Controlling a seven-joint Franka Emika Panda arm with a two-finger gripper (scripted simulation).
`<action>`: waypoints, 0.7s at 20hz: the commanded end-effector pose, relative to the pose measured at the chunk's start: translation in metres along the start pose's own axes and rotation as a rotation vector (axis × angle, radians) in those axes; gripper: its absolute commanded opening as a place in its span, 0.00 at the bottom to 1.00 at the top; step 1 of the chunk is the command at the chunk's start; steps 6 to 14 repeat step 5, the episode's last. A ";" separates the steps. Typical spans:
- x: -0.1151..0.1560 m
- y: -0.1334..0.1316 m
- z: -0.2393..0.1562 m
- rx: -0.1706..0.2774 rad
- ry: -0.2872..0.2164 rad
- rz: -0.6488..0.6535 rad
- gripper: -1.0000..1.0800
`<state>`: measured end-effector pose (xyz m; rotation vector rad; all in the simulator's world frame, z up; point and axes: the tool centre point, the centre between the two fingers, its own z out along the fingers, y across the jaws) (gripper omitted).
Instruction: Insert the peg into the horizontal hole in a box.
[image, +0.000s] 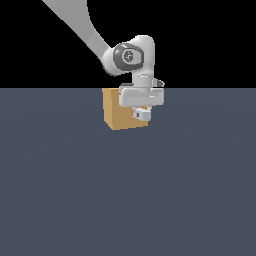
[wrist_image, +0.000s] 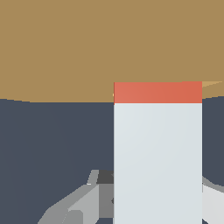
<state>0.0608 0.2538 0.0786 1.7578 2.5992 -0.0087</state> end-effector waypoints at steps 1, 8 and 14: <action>0.012 0.002 -0.002 -0.005 0.005 -0.007 0.00; 0.008 0.003 -0.002 -0.005 0.005 -0.007 0.00; 0.008 0.003 -0.002 -0.005 0.005 -0.007 0.00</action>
